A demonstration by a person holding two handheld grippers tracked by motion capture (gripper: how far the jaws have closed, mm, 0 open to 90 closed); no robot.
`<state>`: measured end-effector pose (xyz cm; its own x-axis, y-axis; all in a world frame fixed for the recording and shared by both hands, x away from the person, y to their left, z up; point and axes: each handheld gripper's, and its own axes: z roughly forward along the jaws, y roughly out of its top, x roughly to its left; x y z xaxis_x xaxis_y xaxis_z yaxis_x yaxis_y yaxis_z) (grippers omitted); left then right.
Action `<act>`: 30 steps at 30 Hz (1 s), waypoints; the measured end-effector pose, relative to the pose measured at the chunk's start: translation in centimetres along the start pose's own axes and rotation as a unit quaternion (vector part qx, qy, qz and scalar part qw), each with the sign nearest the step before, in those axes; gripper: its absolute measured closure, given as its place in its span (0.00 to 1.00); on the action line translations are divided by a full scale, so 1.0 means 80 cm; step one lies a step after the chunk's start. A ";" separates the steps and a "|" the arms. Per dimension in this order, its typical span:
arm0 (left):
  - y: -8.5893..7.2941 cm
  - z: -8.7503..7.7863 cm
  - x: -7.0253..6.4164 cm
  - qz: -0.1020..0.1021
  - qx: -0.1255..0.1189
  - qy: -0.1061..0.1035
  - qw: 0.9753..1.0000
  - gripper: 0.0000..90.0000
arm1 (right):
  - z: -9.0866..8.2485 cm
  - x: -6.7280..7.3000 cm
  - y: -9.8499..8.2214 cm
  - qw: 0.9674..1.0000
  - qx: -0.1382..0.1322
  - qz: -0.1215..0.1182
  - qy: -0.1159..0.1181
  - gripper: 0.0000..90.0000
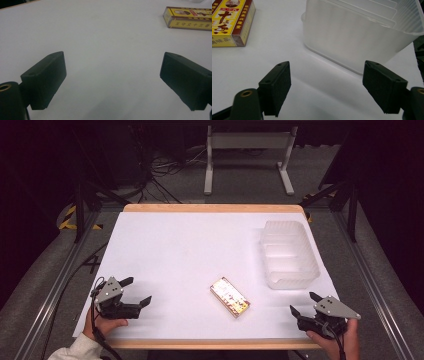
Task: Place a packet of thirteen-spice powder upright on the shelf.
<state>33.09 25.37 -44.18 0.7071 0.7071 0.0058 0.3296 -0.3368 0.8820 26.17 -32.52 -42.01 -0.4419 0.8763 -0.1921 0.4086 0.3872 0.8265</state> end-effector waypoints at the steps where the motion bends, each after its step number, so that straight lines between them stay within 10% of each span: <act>1: -0.001 -0.001 -0.001 -0.003 0.002 0.000 1.000 0.08 | 0.001 0.000 0.000 1.000 0.002 -0.001 0.001 0.26; 16: -0.008 -0.009 -0.004 0.004 0.013 0.001 1.000 0.09 | 0.006 0.016 0.022 0.999 -0.005 -0.013 0.047 0.26; 30: -0.015 -0.018 -0.006 -0.002 0.015 0.006 1.000 0.09 | 0.028 0.071 0.081 0.988 0.018 -0.067 0.141 0.25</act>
<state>31.45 26.32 -44.53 0.6977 0.7164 0.0077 0.3521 -0.3523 0.8672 28.07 -24.39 -38.91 -0.6962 0.7041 -0.1399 0.3575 0.5091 0.7830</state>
